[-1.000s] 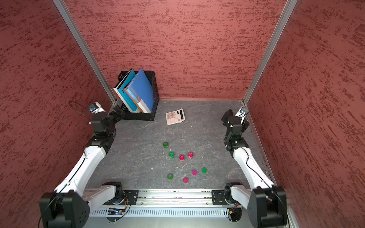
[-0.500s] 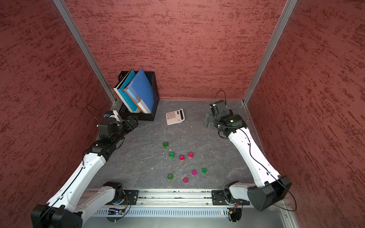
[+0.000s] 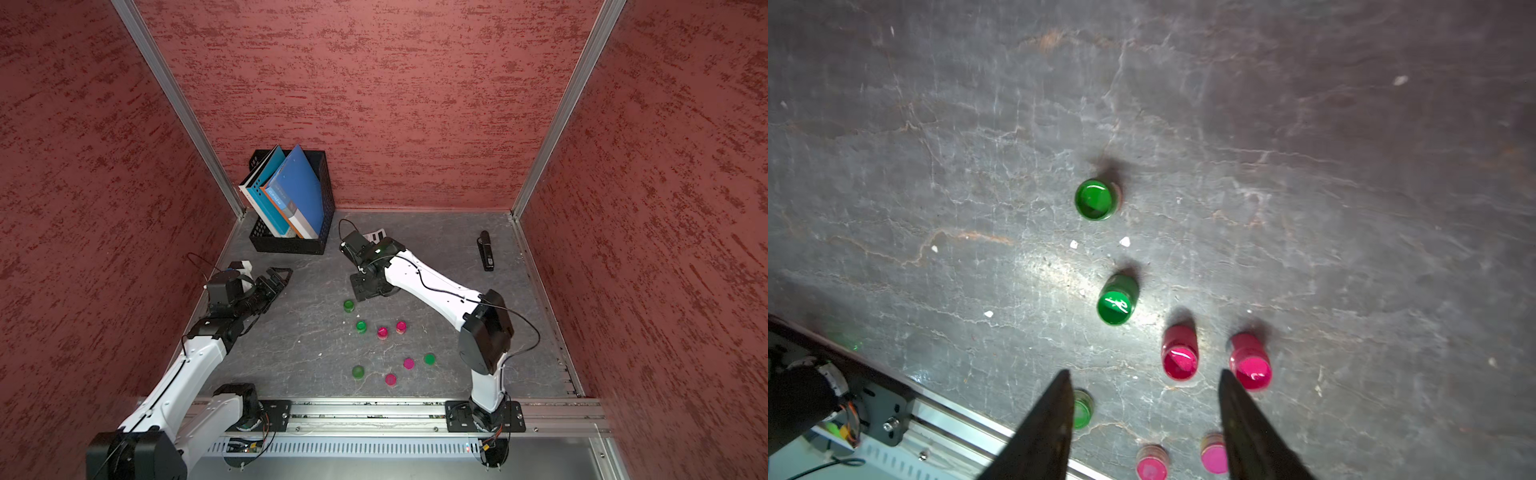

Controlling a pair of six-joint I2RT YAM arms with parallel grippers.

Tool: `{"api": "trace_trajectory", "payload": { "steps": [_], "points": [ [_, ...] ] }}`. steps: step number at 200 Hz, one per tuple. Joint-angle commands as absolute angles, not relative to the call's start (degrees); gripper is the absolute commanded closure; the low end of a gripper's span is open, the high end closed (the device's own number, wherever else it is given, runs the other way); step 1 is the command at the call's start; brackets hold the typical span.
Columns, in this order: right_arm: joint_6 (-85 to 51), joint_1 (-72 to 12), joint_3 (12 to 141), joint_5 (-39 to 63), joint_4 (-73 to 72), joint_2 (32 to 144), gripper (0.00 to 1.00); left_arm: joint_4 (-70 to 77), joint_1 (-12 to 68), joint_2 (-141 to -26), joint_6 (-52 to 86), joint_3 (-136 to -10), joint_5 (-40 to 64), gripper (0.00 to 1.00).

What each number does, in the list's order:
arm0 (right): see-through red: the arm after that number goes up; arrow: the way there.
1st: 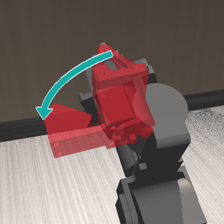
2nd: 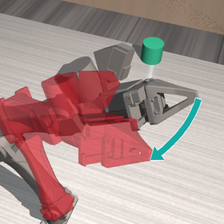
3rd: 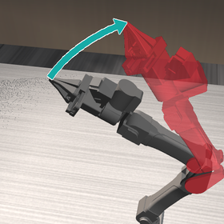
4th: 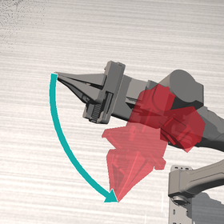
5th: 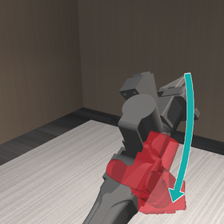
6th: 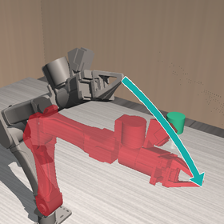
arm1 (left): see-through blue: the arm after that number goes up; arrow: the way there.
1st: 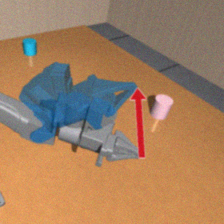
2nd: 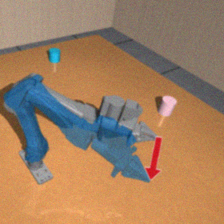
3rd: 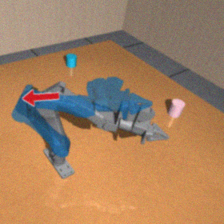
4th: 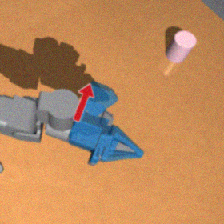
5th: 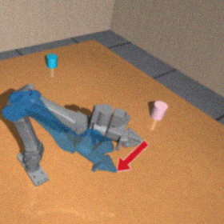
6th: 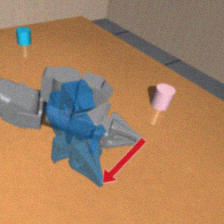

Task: Close the paint jar lid
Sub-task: Pick up the paint jar from the center of the board.

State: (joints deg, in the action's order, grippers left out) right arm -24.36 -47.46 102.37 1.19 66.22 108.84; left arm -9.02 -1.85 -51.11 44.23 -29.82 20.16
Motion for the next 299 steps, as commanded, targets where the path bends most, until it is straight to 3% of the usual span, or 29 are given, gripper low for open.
{"api": "trace_trajectory", "payload": {
  "steps": [1,45,99,226,299],
  "points": [
    [-23.7,-48.3,105.9,6.0,66.2,112.0,0.51,-7.4,-2.2,-47.1,43.0,-30.1,23.2,0.0],
    [-23.1,-50.0,112.5,8.0,67.0,120.5,0.42,-10.7,-2.9,-44.3,41.2,-29.7,21.9,0.0],
    [-22.7,-50.3,118.4,7.3,69.6,128.4,0.39,-11.4,-3.2,-43.3,41.4,-29.1,22.5,0.0],
    [-23.6,-49.3,120.7,7.2,68.7,134.6,0.39,-11.9,-3.3,-41.5,41.5,-27.7,23.0,0.0],
    [-23.5,-47.5,121.4,7.8,68.4,136.4,0.45,-11.5,-3.7,-42.2,41.2,-27.9,23.2,0.0]
  ]
}}
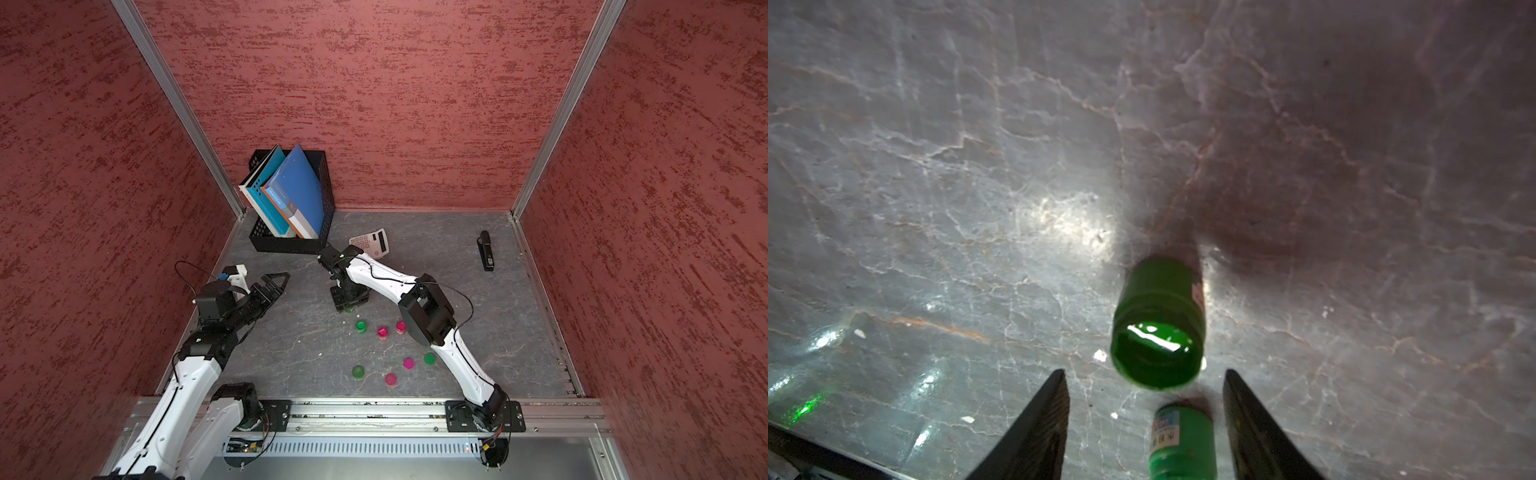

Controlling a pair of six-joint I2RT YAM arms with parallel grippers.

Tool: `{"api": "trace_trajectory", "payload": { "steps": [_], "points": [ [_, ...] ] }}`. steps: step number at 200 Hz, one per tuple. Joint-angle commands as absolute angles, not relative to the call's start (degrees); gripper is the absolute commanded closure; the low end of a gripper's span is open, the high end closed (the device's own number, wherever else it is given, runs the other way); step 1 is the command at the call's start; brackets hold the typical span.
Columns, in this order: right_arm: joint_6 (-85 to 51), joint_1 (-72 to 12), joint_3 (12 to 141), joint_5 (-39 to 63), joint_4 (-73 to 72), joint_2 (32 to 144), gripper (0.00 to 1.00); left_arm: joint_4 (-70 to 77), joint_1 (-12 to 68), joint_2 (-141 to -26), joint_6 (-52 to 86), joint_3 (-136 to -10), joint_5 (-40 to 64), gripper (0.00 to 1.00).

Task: Close the paint jar lid
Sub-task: Pick up the paint jar from the center of the board.

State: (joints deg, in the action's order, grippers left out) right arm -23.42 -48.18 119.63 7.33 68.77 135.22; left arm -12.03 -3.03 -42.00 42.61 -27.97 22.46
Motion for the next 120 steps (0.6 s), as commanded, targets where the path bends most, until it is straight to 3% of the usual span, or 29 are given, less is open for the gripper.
{"api": "trace_trajectory", "payload": {
  "steps": [1,120],
  "points": [
    [-23.5,-47.5,121.5,7.7,68.4,136.5,0.45,-11.5,-3.7,-42.3,41.3,-27.9,23.2,0.0],
    [-22.3,-46.8,125.9,8.8,69.7,139.9,0.57,-10.8,-3.8,-43.7,41.1,-27.7,23.6,0.0]
  ]
}}
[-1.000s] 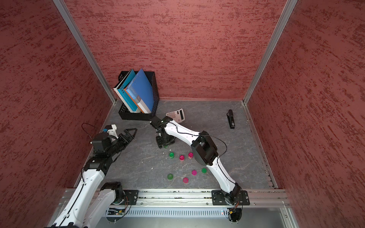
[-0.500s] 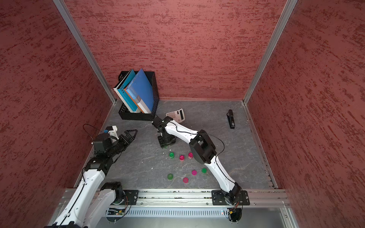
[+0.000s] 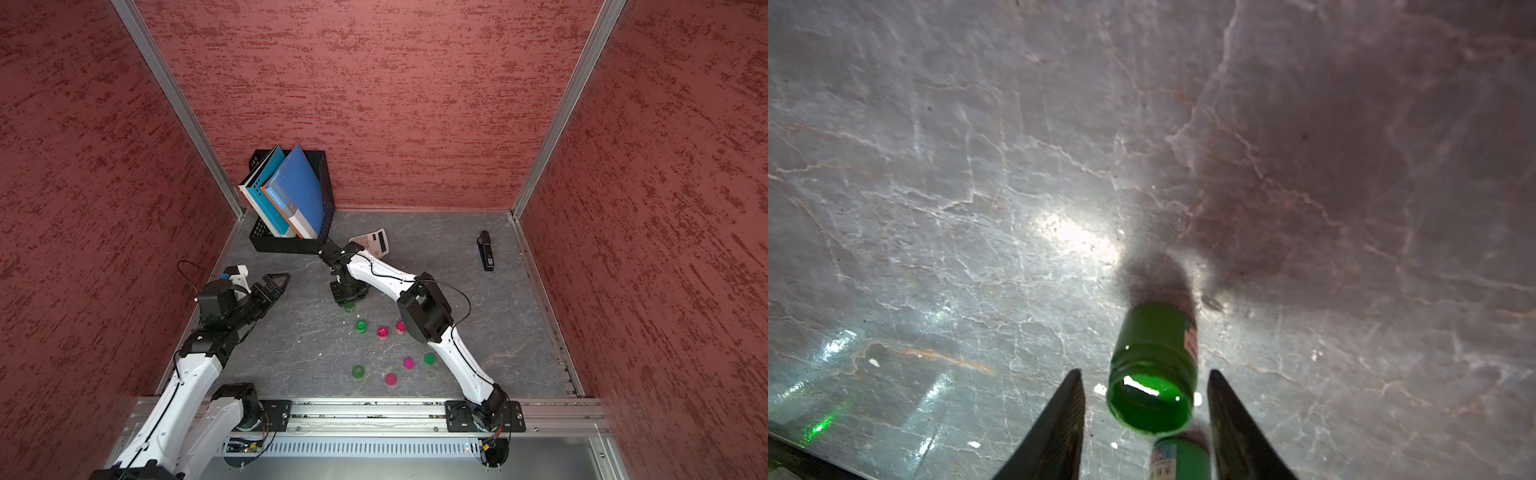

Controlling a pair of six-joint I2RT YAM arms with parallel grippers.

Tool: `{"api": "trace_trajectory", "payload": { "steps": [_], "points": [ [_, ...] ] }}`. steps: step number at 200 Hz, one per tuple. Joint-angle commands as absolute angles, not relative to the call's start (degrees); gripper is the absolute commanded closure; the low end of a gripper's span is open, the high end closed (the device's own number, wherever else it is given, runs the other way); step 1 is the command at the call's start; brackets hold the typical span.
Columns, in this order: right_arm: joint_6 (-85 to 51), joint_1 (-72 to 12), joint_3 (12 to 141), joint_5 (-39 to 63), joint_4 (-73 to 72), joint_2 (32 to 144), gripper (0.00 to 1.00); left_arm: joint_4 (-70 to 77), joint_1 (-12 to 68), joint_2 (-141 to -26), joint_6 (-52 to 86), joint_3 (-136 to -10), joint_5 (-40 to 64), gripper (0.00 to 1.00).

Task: Close the paint jar lid
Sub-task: Pick up the paint jar from the center of the board.

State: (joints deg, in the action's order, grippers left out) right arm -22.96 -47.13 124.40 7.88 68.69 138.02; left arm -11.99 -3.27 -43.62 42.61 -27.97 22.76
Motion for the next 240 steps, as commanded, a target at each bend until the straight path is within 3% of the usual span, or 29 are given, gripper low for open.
{"api": "trace_trajectory", "payload": {
  "steps": [1,57,171,240],
  "points": [
    [-22.3,-46.8,125.9,8.8,69.7,139.9,0.57,-10.8,-3.8,-43.7,41.1,-27.7,23.6,0.0],
    [-22.2,-46.9,126.2,7.8,71.2,139.7,0.59,-10.7,-4.0,-43.8,41.2,-27.4,23.6,0.0],
    [-22.3,-46.8,125.9,7.1,71.8,139.4,0.72,-10.8,-4.1,-43.7,41.0,-26.9,23.8,0.0],
    [-21.6,-46.1,126.6,7.6,72.5,135.1,0.74,-5.9,-4.0,-45.2,38.8,-25.9,27.0,0.0]
  ]
}}
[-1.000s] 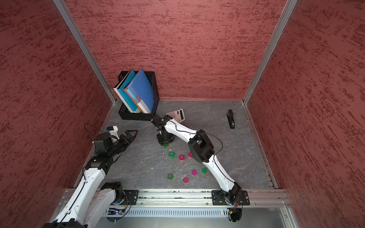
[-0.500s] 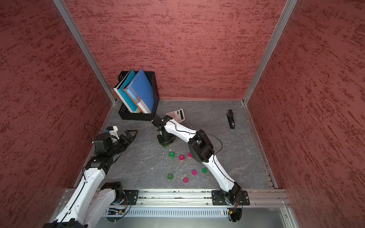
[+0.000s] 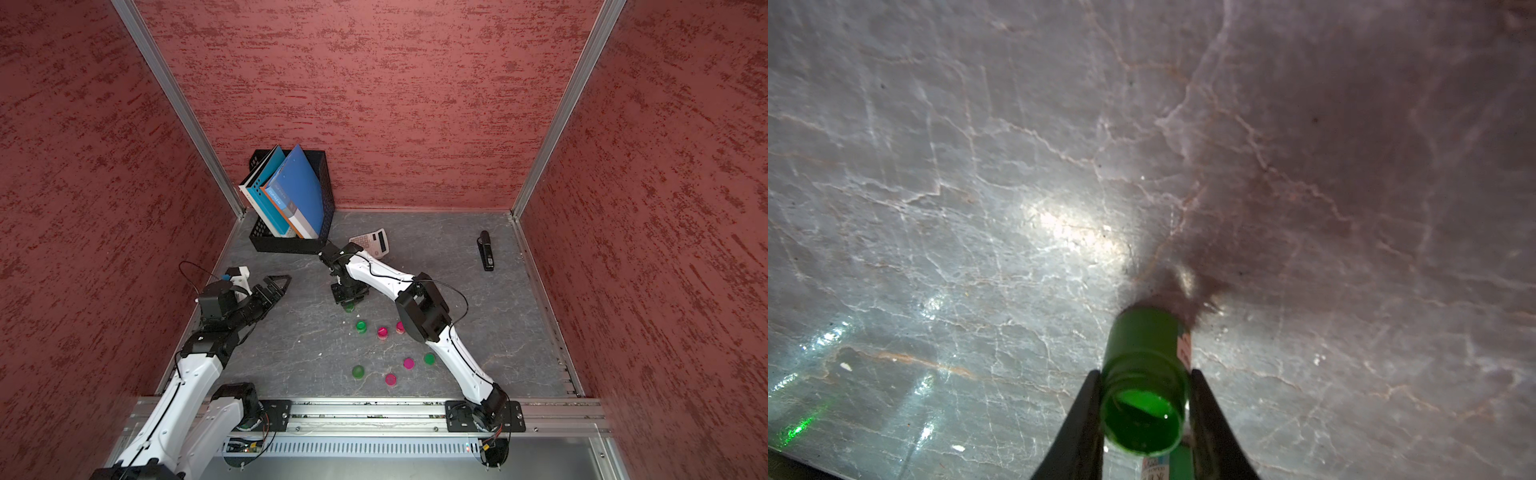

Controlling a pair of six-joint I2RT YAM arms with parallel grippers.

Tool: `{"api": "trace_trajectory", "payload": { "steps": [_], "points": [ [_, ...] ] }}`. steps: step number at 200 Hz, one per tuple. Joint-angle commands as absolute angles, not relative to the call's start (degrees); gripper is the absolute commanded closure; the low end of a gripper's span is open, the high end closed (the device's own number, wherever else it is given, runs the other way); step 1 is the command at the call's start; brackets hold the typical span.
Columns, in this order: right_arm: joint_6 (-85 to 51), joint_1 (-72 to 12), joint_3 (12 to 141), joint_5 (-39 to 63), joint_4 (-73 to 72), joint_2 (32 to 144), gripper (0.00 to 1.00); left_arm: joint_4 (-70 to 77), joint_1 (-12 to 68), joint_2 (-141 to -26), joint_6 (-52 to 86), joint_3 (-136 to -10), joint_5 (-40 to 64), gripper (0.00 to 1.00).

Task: Close the paint jar lid
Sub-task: Pick up the paint jar from the center of the board.

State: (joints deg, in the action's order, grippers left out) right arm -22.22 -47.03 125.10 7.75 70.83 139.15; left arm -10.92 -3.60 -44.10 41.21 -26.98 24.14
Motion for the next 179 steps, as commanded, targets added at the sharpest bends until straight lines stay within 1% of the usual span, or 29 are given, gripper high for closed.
{"api": "trace_trajectory", "payload": {
  "steps": [1,28,47,68,88,100,114,132,145,152,165,179],
  "points": [
    [-21.6,-46.0,126.6,7.6,72.6,135.1,0.74,-5.8,-4.0,-45.3,38.7,-25.9,27.1,0.0],
    [-21.0,-45.0,127.6,8.2,73.9,133.0,0.74,-1.0,-2.9,-47.8,37.2,-25.9,29.8,0.0],
    [-20.5,-44.2,128.5,8.5,75.4,131.9,0.74,2.1,-0.1,-49.6,35.6,-25.9,29.9,0.0],
    [-19.9,-43.1,130.3,9.0,78.1,130.6,0.74,6.2,6.1,-52.0,30.6,-26.0,28.7,0.0],
    [-19.1,-41.7,133.4,10.6,81.6,128.7,0.75,8.3,14.8,-53.9,23.3,-26.5,24.1,0.0],
    [-18.4,-40.9,136.6,11.6,84.6,127.7,0.75,10.0,19.5,-54.1,19.2,-26.2,20.4,0.0],
    [-17.4,-40.1,141.4,13.2,89.0,127.2,0.75,15.4,22.9,-53.7,15.5,-23.8,18.2,0.0],
    [-16.3,-39.2,149.1,15.5,95.5,127.7,0.74,23.9,24.9,-51.8,12.2,-19.1,16.2,0.0],
    [-16.1,-38.8,154.2,16.7,99.7,128.2,0.75,26.5,25.3,-50.2,10.4,-17.3,14.4,0.0],
    [-16.1,-38.7,155.9,17.5,101.1,128.2,0.74,26.8,25.7,-49.4,9.4,-16.5,13.4,0.01],
    [-16.0,-38.4,156.5,19.4,102.5,127.4,0.75,29.5,26.9,-48.8,6.7,-15.1,12.8,0.08],
    [-15.7,-38.4,155.6,21.4,103.4,126.3,0.75,31.8,29.7,-49.2,3.2,-14.1,10.2,0.11]
  ]
}}
